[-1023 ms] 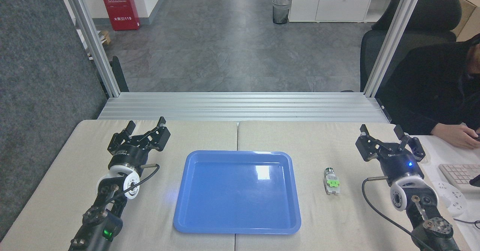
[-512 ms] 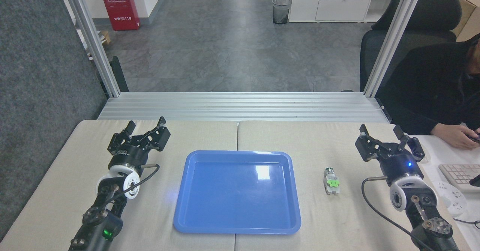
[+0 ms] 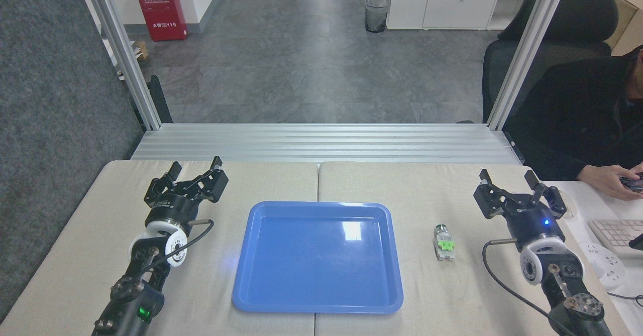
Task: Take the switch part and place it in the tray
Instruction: 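Move the right gripper down over the white-green switch part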
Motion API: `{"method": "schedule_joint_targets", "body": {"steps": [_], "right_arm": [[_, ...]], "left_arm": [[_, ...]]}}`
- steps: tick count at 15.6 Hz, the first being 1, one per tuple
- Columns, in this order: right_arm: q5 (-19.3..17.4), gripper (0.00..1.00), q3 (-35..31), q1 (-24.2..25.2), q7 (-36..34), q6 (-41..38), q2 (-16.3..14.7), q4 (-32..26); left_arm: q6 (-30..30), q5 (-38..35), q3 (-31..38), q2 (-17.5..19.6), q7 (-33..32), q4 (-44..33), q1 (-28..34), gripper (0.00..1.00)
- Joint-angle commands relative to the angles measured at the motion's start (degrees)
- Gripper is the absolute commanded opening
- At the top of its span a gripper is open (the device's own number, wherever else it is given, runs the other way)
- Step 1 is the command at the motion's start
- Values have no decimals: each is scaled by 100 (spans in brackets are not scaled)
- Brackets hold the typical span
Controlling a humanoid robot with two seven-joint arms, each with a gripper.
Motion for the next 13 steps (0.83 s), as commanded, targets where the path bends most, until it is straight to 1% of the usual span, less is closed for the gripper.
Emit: {"method": "schedule_joint_targets", "body": {"steps": [1,2,4,6,8,10,11,13], "right_arm": [[22,100,354,303,57,34,249,7],[40,99,521,409,84,86,320,51],[31,98,593,629,294,341,722,174],[40,98,610,709,304,350,952,454],[31,98,611,700,304,333,1058,683],[14,98,645,700,304,341,1129,736],[5,95,637,700,304,350,1181,824],[5,90,654,700,304,342,1190,921]], "left_arm": [[-1,0,4,0,3,0,0,100],[-1,0,4,0,3,0,0,100],[-1,0,4,0,3,0,0,100],[-1,0,-5,0,3,0,0,100],[-1,0,4,0,3,0,0,100],[-1,0,4,0,3,0,0,100],[-1,0,4,0,3,0,0,100],[-1,0,-5,0,3,0,0,100]]}}
